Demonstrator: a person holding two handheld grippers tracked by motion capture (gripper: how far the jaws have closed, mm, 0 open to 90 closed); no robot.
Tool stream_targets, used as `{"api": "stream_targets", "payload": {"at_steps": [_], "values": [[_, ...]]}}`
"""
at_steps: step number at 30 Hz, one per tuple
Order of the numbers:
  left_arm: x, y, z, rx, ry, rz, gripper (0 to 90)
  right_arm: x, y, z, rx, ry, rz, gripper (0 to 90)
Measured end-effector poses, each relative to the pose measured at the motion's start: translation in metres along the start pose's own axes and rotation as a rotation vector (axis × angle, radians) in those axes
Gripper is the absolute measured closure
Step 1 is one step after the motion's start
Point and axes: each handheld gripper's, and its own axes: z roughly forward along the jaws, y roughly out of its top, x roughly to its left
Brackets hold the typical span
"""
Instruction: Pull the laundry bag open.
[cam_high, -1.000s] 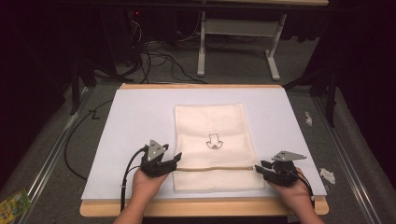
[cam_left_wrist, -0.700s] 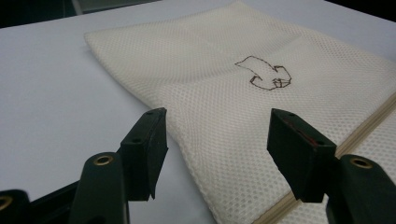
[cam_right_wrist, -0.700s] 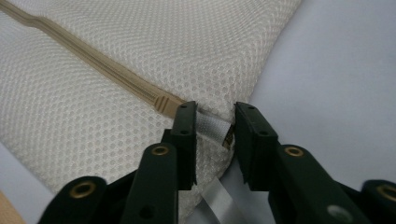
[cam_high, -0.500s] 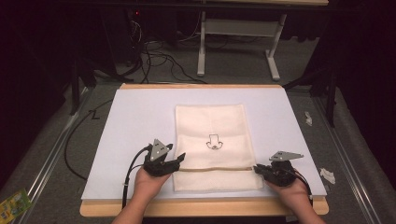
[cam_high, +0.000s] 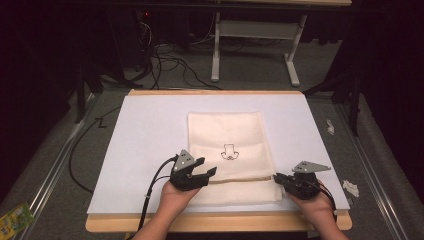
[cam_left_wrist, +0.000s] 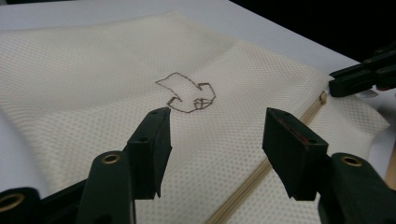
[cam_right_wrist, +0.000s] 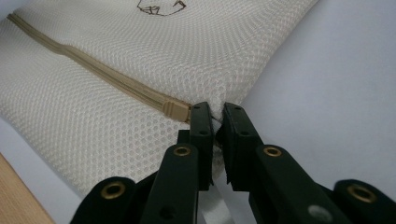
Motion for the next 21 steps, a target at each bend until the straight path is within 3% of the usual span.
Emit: {"api": "stream_targets", "payload": {"at_steps": [5, 8, 9, 13, 17, 21], "values": [[-0.017, -0.002, 0.012, 0.043, -0.014, 0.050, 44.1, -0.001, 0.001, -0.002, -0.015, -0.001, 0.006, 84.4], [-0.028, -0.002, 0.010, 0.042, -0.018, 0.126, 46.7, 0.000, 0.001, -0.001, -0.015, -0.004, -0.011, 84.4], [-0.030, -0.002, 0.010, 0.040, -0.020, 0.135, 47.9, 0.000, 0.001, -0.002, -0.017, -0.005, -0.019, 84.4], [-0.037, 0.000, 0.010, 0.025, -0.063, 0.089, 52.2, -0.001, 0.005, -0.005, -0.042, 0.004, -0.014, 84.4], [-0.049, 0.003, 0.022, 0.005, -0.079, 0.077, 55.5, 0.001, 0.005, -0.008, -0.054, 0.005, -0.016, 84.4], [-0.063, 0.005, 0.041, 0.031, -0.124, 0.077, 57.7, 0.002, 0.006, -0.010, -0.069, 0.002, -0.026, 84.3]]}}
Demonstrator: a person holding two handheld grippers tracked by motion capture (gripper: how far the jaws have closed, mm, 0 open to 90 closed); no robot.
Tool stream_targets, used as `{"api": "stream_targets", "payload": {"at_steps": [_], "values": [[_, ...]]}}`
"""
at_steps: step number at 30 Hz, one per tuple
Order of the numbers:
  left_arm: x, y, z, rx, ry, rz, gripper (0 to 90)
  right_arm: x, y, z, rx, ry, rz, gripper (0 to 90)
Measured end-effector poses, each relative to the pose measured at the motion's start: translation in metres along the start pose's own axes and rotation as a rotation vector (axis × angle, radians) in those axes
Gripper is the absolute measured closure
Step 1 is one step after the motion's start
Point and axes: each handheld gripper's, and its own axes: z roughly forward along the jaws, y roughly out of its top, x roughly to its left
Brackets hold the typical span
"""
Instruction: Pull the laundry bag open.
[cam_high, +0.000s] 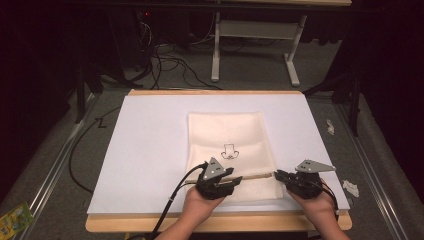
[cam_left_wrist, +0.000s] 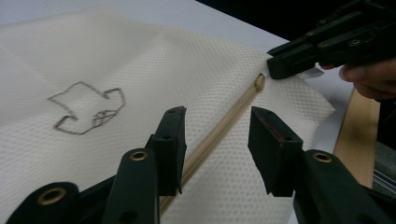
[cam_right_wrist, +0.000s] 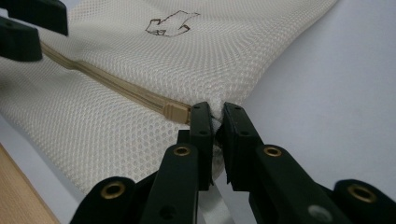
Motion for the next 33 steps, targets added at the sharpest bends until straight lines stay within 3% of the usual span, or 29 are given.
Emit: {"api": "stream_targets", "payload": {"at_steps": [5, 8, 12, 15, 17, 23, 29, 33], "values": [[-0.016, 0.001, 0.027, 0.041, -0.055, 0.022, 61.7, -0.002, 0.000, 0.000, -0.009, 0.011, 0.002, 84.4], [-0.023, 0.001, 0.040, 0.071, -0.061, 0.027, 64.4, 0.000, 0.000, -0.001, -0.011, 0.009, -0.002, 84.4], [-0.028, 0.003, 0.053, 0.077, -0.062, 0.010, 67.1, 0.003, 0.000, -0.002, -0.015, 0.011, -0.014, 84.4], [-0.028, 0.007, 0.063, 0.075, -0.064, -0.029, 69.1, 0.005, 0.000, -0.003, -0.016, 0.014, -0.020, 84.5], [-0.029, 0.009, 0.068, 0.083, -0.062, -0.026, 70.6, 0.005, 0.000, -0.003, -0.016, 0.020, -0.020, 84.5], [-0.033, 0.011, 0.078, 0.075, -0.061, -0.028, 72.4, 0.005, 0.000, -0.003, -0.019, 0.026, -0.018, 84.6], [-0.034, 0.011, 0.080, 0.056, -0.047, -0.031, 83.8, 0.006, 0.000, -0.004, -0.025, 0.025, -0.024, 84.6], [-0.036, 0.011, 0.078, 0.044, -0.039, 0.008, 87.1, 0.006, 0.001, -0.004, -0.031, 0.026, -0.025, 84.6]]}}
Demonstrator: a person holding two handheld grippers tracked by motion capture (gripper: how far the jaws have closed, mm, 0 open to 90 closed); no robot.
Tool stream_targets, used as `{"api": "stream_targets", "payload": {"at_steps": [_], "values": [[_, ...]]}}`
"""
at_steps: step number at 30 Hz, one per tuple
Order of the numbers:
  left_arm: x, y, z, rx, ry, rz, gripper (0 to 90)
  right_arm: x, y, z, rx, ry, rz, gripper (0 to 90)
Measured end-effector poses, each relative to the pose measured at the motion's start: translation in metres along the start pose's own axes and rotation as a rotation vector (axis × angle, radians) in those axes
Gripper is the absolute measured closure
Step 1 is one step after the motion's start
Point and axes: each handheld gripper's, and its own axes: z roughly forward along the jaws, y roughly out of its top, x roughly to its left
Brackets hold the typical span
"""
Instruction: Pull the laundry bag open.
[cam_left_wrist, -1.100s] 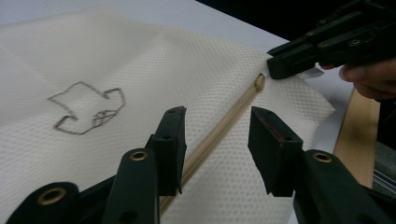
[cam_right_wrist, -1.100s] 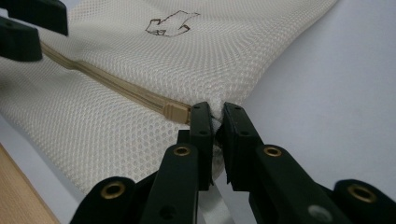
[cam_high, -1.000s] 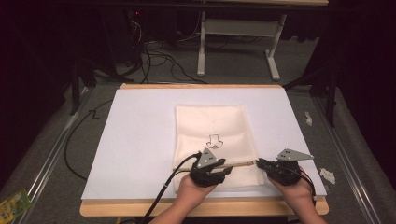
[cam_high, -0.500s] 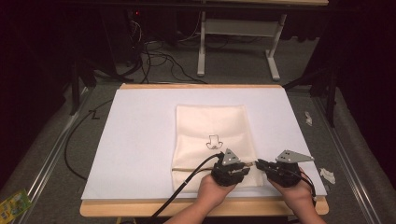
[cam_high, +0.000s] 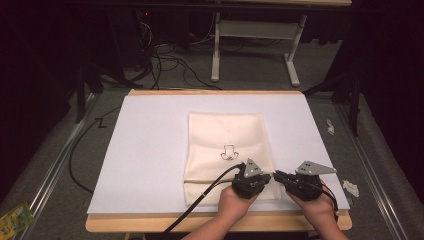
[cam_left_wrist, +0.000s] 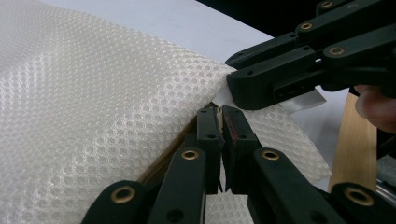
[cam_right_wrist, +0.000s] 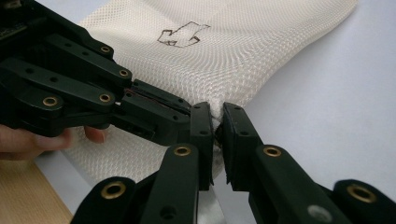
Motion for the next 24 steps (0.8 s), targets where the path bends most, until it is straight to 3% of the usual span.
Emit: {"api": "stream_targets", "payload": {"at_steps": [5, 8, 11, 15, 17, 19, 21, 24], "values": [[0.003, -0.002, -0.003, 0.032, 0.014, 0.006, 87.4, 0.001, -0.001, 0.002, 0.013, -0.005, -0.015, 84.7], [0.014, -0.007, -0.011, 0.042, 0.021, -0.037, 87.4, -0.003, -0.001, -0.001, 0.007, -0.028, 0.009, 84.9], [0.025, -0.011, -0.023, 0.067, 0.044, -0.038, 87.4, -0.008, -0.003, -0.004, 0.002, -0.039, 0.025, 84.9], [0.034, -0.016, -0.046, 0.098, 0.062, -0.006, 87.4, -0.009, -0.004, -0.004, 0.005, -0.028, 0.022, 84.8], [0.033, -0.017, -0.055, 0.116, 0.072, 0.025, 87.4, -0.005, -0.003, -0.002, 0.009, -0.010, -0.001, 84.9], [0.035, -0.020, -0.064, 0.130, 0.084, 0.030, 87.5, 0.003, 0.000, 0.002, 0.021, -0.014, -0.029, 85.2], [0.045, -0.025, -0.072, 0.141, 0.102, -0.004, 87.5, 0.006, 0.002, 0.003, 0.026, -0.034, -0.034, 85.5], [0.063, -0.035, -0.087, 0.144, 0.133, -0.079, 87.5, -0.001, -0.001, -0.001, 0.017, -0.048, -0.002, 85.5]]}}
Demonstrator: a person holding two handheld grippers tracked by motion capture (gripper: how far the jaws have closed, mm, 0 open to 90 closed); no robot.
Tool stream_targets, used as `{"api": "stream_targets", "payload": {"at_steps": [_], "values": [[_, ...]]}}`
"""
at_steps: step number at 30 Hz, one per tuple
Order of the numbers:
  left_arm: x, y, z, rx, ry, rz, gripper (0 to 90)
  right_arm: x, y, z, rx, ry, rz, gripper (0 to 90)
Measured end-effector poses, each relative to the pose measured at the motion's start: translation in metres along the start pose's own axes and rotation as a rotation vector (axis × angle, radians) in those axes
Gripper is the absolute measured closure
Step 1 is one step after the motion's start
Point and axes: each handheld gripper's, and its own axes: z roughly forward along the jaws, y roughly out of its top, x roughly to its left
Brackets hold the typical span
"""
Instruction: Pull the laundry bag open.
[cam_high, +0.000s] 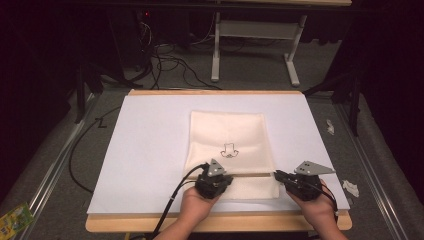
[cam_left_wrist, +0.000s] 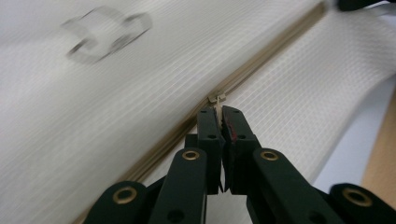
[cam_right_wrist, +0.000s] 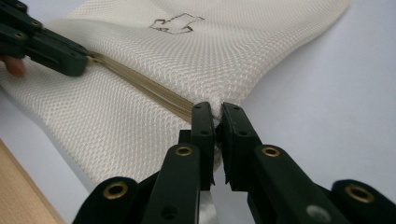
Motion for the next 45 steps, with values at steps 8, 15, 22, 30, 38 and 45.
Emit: {"api": "stream_targets", "payload": {"at_steps": [8, 15, 22, 30, 38, 45], "values": [[0.039, -0.027, -0.055, 0.011, 0.079, -0.033, 87.5, -0.010, -0.008, -0.007, 0.007, -0.011, 0.027, 85.4], [0.092, -0.057, -0.106, -0.040, 0.206, -0.200, 90.0, -0.033, -0.013, -0.014, 0.010, -0.152, 0.072, 85.5], [0.100, -0.058, -0.119, -0.132, 0.174, -0.220, 90.0, -0.046, -0.020, -0.019, 0.000, -0.137, 0.140, 85.3], [0.084, -0.050, -0.110, -0.138, 0.160, -0.153, 90.0, -0.025, -0.019, -0.009, 0.022, 0.003, 0.071, 83.4], [0.092, -0.053, -0.117, -0.183, 0.273, -0.131, 64.1, -0.050, -0.018, -0.033, -0.154, -0.205, 0.088, 30.4], [0.106, -0.055, -0.136, -0.231, 0.481, -0.137, 12.1, -0.092, -0.036, -0.053, -0.132, -0.388, 0.225, 17.4]]}}
